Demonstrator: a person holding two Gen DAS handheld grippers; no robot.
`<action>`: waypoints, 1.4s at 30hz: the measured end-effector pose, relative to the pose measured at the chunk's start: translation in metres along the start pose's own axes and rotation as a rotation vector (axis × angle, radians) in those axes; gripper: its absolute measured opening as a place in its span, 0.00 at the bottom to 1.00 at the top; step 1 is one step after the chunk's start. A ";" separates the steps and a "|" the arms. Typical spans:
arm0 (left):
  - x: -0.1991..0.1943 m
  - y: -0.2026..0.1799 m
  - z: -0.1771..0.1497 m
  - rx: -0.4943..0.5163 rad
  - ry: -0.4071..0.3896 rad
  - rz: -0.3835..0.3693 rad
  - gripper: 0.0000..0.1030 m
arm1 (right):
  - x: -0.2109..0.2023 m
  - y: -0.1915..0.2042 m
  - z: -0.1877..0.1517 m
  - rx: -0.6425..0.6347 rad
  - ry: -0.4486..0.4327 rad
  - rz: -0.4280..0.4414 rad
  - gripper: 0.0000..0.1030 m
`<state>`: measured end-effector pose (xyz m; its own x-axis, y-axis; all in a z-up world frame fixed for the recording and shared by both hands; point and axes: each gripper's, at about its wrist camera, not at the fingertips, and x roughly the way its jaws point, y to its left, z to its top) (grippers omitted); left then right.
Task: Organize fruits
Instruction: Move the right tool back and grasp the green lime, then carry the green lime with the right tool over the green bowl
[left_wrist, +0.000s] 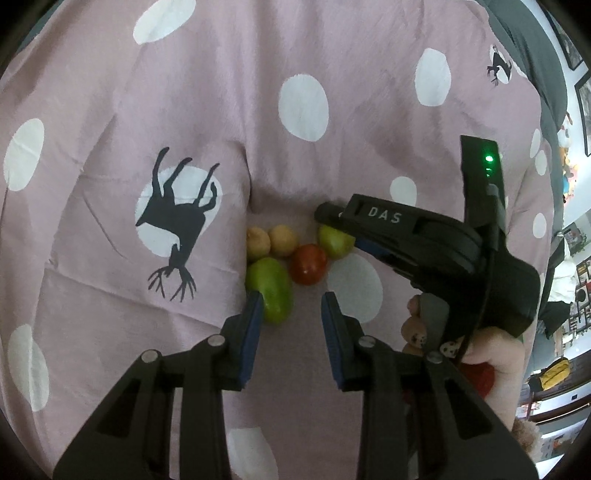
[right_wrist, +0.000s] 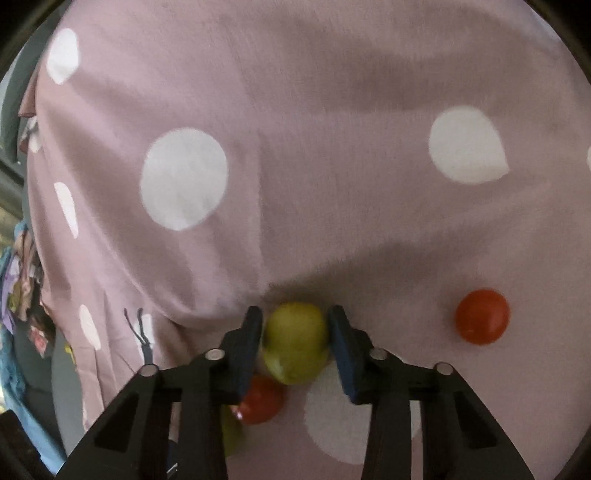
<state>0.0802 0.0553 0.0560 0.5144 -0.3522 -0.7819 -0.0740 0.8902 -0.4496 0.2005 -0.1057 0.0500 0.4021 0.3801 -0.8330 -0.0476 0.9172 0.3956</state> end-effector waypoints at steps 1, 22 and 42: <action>0.001 0.000 0.000 -0.003 -0.001 0.006 0.30 | -0.001 0.000 -0.002 -0.002 0.002 0.003 0.36; 0.047 -0.016 0.014 0.003 0.043 0.081 0.32 | -0.131 -0.053 -0.078 -0.052 -0.182 -0.023 0.36; 0.035 -0.030 0.007 -0.003 -0.053 0.101 0.31 | -0.148 -0.072 -0.081 -0.041 -0.213 -0.045 0.36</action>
<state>0.1061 0.0185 0.0449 0.5486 -0.2453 -0.7993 -0.1301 0.9193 -0.3713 0.0700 -0.2179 0.1135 0.5884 0.3085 -0.7474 -0.0607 0.9386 0.3396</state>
